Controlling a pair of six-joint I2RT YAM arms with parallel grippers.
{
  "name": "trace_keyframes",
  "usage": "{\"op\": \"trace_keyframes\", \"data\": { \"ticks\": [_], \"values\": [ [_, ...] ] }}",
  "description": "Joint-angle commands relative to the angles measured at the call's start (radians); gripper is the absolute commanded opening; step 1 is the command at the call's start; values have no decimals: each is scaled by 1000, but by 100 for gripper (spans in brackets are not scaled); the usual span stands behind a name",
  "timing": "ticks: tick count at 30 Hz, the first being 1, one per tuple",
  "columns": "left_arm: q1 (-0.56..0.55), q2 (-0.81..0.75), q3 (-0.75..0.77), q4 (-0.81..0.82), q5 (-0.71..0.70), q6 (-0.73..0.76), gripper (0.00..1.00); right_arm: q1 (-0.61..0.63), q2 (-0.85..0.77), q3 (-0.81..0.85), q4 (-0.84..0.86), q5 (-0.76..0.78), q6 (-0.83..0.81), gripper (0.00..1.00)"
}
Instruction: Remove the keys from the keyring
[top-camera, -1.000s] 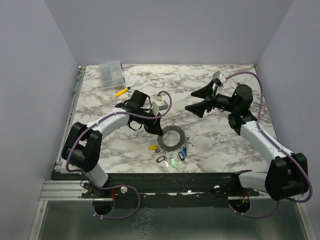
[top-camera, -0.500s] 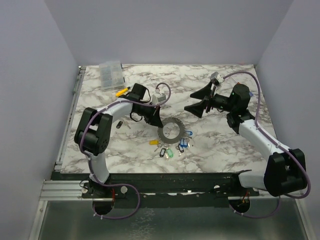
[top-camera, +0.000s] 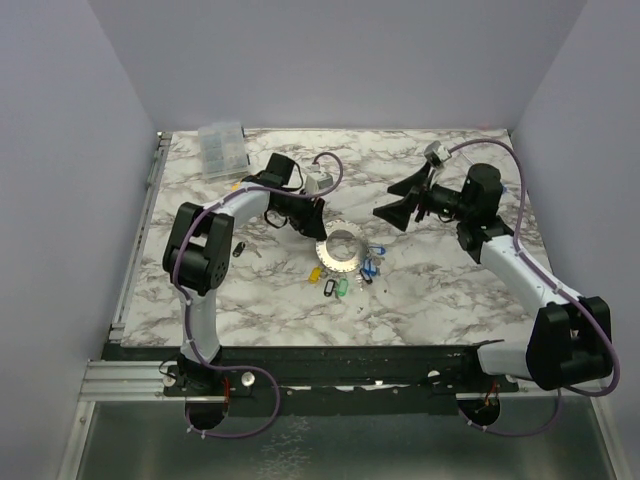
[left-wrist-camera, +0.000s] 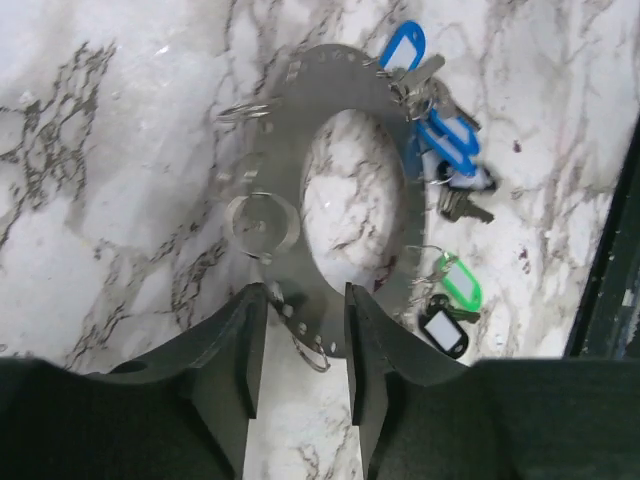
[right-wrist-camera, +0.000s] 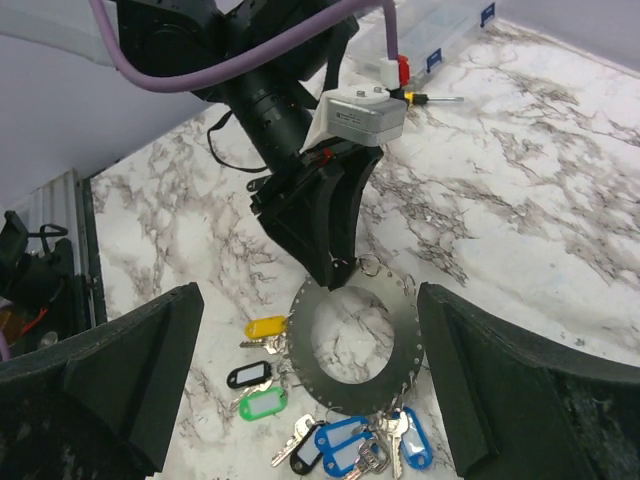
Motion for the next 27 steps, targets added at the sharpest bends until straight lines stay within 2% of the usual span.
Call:
{"op": "trace_keyframes", "data": {
  "ticks": [1,3,7,8,11,18,27],
  "values": [
    [10,22,35,-31,-150,46,51,-31,3,58,-77,65,-31,100],
    [17,-1,30,-43,-193,45,63,-38,1,68,-95,79,-39,100],
    [45,-65,32,-44,-261,19,95,-53,-4,92,-131,89,-46,100],
    [52,-78,39,-54,-286,10,98,-59,-5,99,-141,84,-46,100],
    [65,-121,67,-112,-343,-9,99,-92,-10,136,-209,63,-52,100],
    [191,-238,79,-152,-409,-29,99,-238,17,314,-527,53,-223,100],
    [481,-259,141,-149,-447,-74,99,-515,174,349,-524,5,-239,100]
  ]
}}
